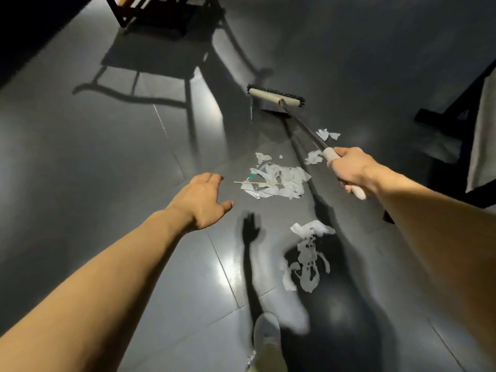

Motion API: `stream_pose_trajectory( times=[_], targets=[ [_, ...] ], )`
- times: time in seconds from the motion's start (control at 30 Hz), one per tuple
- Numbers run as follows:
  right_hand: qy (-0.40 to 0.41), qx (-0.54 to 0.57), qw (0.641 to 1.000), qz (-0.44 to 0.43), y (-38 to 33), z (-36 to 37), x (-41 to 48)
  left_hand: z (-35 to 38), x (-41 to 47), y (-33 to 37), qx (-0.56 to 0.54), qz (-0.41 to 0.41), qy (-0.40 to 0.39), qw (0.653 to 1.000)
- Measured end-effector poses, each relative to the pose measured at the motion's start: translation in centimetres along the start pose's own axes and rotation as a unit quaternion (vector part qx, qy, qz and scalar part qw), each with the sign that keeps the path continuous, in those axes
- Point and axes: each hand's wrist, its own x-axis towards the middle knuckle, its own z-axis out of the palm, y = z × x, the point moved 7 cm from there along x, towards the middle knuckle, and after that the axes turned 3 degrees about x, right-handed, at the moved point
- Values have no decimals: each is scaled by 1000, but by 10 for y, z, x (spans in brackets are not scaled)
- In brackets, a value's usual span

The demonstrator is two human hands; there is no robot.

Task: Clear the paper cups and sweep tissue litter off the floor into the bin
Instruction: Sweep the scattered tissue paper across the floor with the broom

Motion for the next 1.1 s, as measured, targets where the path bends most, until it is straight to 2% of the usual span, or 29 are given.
stream_pose_trajectory(
  times=[0.13,0.37,0.7,0.87,1.0,1.1],
  targets=[
    [-35,-35,999,-4,-20,21,43,0,20,-13,-4,-24,-10,1000],
    [-63,-235,970,-13,4,23,24,4,14,1,7,-37,-14,999],
    [-113,-244,963,17,184,-32,-110,51,-88,94,-30,-60,17,998],
    [-93,-205,974,15,276,-41,-180,97,-149,147,-48,-58,3,997],
    [-105,-196,975,3,319,-57,-215,117,-177,172,-37,-47,-2,998],
    [-96,-141,985,-6,332,-73,-228,121,-184,180,-28,-44,7,999]
  ],
)
